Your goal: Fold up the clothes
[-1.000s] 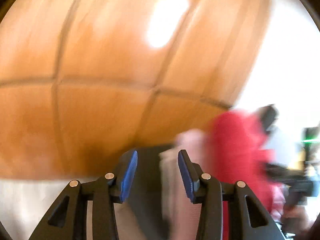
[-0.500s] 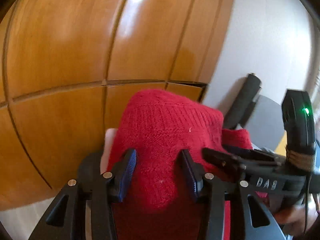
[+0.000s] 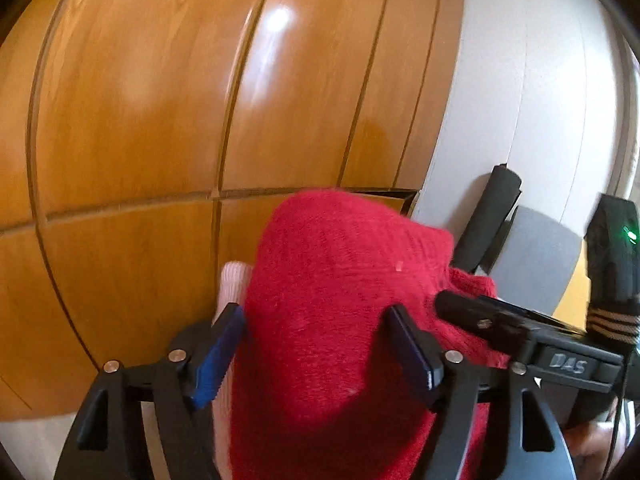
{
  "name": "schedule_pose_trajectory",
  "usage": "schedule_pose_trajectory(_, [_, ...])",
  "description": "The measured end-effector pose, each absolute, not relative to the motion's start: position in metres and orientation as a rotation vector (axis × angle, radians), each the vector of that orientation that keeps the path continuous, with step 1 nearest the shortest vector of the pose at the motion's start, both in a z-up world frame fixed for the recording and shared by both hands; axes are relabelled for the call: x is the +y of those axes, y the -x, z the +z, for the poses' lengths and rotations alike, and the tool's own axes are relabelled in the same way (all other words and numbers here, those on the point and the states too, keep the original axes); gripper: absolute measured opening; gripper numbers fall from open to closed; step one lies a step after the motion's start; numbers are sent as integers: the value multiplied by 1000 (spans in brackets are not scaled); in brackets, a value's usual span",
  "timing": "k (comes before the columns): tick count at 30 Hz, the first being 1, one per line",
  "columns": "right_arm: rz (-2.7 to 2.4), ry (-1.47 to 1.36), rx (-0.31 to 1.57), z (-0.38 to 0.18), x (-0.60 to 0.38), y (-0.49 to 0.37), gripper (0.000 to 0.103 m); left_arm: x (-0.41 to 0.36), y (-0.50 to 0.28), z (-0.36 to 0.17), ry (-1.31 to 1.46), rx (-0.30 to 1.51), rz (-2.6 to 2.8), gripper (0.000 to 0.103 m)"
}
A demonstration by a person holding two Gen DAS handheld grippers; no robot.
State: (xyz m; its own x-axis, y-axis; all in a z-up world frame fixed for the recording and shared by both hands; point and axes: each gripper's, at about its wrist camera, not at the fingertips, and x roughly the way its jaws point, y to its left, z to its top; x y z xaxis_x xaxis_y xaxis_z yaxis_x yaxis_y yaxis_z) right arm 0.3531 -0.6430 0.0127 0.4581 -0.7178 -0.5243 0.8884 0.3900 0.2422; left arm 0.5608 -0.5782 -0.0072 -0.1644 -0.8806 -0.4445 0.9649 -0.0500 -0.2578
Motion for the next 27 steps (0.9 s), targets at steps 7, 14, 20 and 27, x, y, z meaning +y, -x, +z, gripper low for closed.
schedule_pose_trajectory(7, [-1151,-472,289,32,-598,-329,99,-559,-561,-3,-175,519,-1608,78])
schedule_pose_trajectory(14, [-1280,-431,283,43,-560,-312,103,-520,-554,20,-172,436,-1481,78])
schedule_pose_trajectory(20, [-1454,-461,348,36,-533,-308,103,-480,-546,19,-187,433,-1357,79])
schedule_pose_trajectory(27, [-1456,-455,437,31,-507,-314,103,-432,-543,19,-161,506,-1373,69])
